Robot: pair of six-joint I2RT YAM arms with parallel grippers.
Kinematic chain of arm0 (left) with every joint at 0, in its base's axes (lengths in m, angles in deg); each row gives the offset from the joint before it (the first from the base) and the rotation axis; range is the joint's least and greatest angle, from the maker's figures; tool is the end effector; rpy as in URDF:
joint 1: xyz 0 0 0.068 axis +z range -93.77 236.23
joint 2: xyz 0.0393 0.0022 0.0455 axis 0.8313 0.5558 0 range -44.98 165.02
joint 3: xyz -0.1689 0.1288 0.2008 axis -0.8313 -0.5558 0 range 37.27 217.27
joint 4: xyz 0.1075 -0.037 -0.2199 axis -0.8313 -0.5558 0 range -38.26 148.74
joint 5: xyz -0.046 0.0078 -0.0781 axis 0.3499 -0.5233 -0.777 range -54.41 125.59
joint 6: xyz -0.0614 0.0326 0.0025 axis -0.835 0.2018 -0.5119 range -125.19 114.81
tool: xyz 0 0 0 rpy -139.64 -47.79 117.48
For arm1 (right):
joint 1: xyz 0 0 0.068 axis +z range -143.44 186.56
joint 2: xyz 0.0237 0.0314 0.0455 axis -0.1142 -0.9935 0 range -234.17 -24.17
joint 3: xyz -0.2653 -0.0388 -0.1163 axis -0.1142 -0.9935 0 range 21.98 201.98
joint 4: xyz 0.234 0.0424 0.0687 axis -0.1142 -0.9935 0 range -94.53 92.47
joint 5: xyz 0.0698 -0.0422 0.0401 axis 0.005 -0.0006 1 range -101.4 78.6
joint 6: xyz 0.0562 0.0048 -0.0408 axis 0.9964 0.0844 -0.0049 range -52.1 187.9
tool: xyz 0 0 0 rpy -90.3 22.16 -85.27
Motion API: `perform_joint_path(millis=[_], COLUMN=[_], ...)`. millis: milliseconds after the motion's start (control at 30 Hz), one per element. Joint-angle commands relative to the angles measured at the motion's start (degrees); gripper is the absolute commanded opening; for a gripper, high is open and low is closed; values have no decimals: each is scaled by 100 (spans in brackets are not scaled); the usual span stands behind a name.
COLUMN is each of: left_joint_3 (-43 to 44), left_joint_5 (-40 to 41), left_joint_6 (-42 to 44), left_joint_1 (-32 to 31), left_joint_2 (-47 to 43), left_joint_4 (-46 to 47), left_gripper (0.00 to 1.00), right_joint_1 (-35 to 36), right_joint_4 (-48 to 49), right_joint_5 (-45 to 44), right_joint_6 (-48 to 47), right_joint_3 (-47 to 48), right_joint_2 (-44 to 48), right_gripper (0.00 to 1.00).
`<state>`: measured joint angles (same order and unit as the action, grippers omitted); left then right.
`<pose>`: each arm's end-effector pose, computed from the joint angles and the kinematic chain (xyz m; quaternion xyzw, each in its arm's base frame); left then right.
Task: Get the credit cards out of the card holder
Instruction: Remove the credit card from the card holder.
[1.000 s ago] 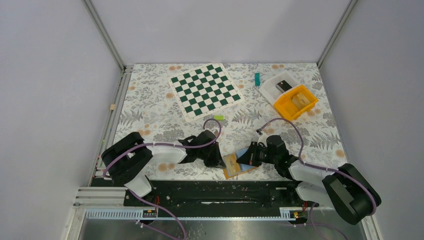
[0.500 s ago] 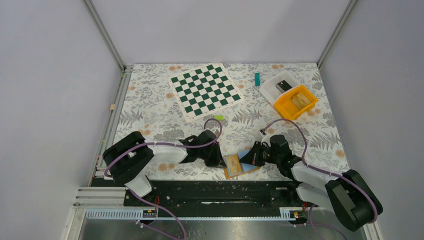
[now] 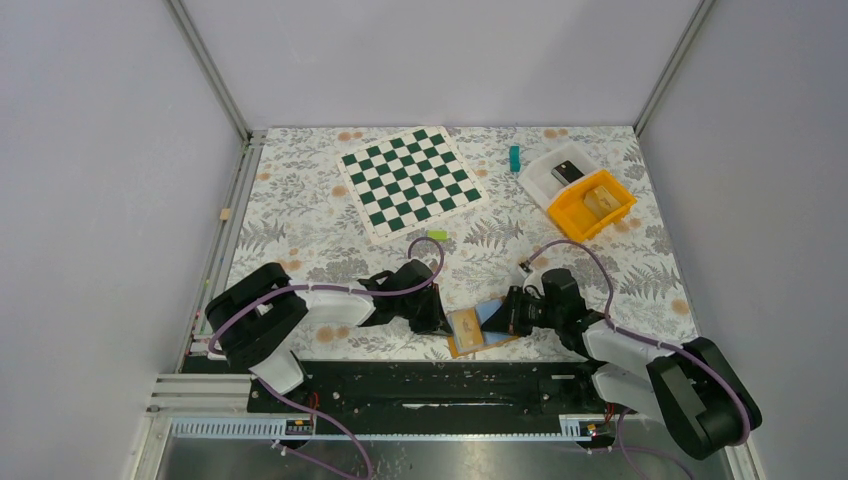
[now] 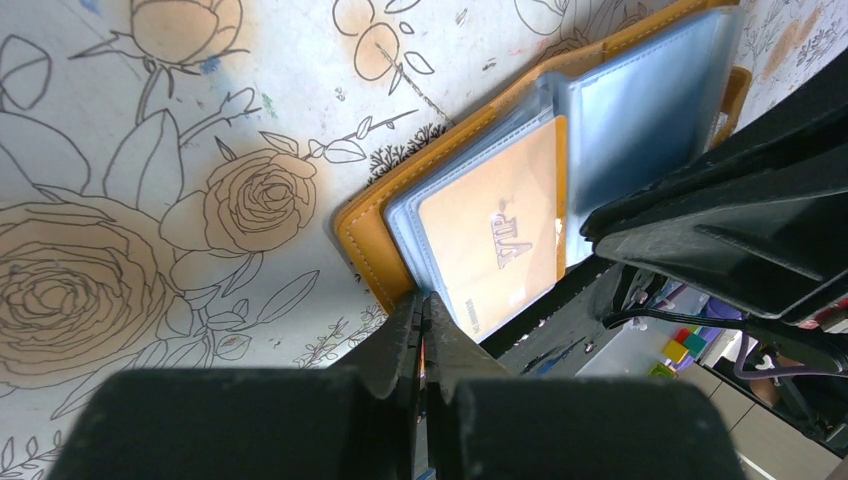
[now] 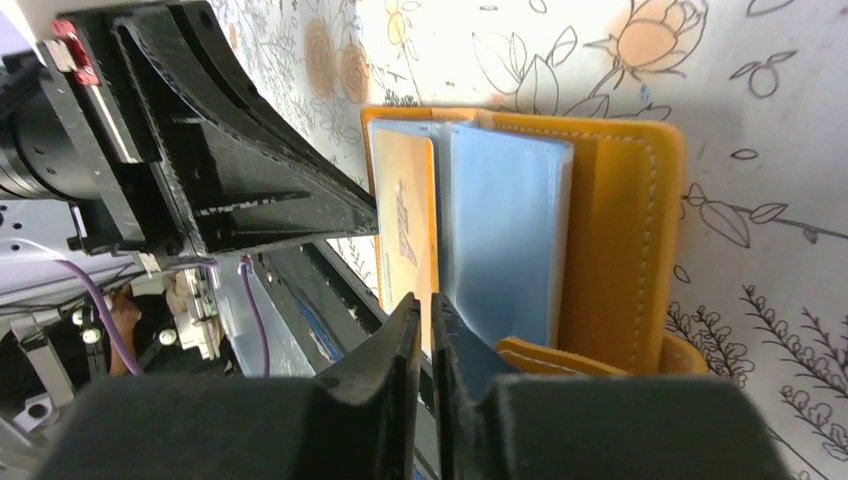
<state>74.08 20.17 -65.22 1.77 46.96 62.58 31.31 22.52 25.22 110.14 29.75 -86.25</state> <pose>0.1568 -0.2455 0.1426 -0.0010 0.9360 -0.3447 0.0712 0.1389 0.1012 0.1453 -0.0175 0.8518 0.4765 0.2168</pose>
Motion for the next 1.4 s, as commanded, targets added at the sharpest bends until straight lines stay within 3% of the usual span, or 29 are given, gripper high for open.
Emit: perform_joint_path(millis=[0,300,467,900,1367], left_joint_3=[-204,-170,-166,-183,-203], left_joint_5=[705,666,663,591,583], left_joint_6=[325,325,320,281,285], left_joint_1=[-24,-26,-28,-22,-33], left_joint_2=[462,473,478,576,563], left_joint_4=[-938,-922,-924,-773,-747], left_gripper=[0,0,0,0,0], right_joint_1=[-32,-31,-32,130,144], right_joint_4=[271,627,592,-30,1310], right_joint_5=[312,333,184,-226,222], right_joint_6=[36,-96,-237,-466,4], right_joint_3=[197,236,220,429,182], right_joint_2=[-216,-678,-658,-674,-1524], right_gripper=[19,33,36,35,29])
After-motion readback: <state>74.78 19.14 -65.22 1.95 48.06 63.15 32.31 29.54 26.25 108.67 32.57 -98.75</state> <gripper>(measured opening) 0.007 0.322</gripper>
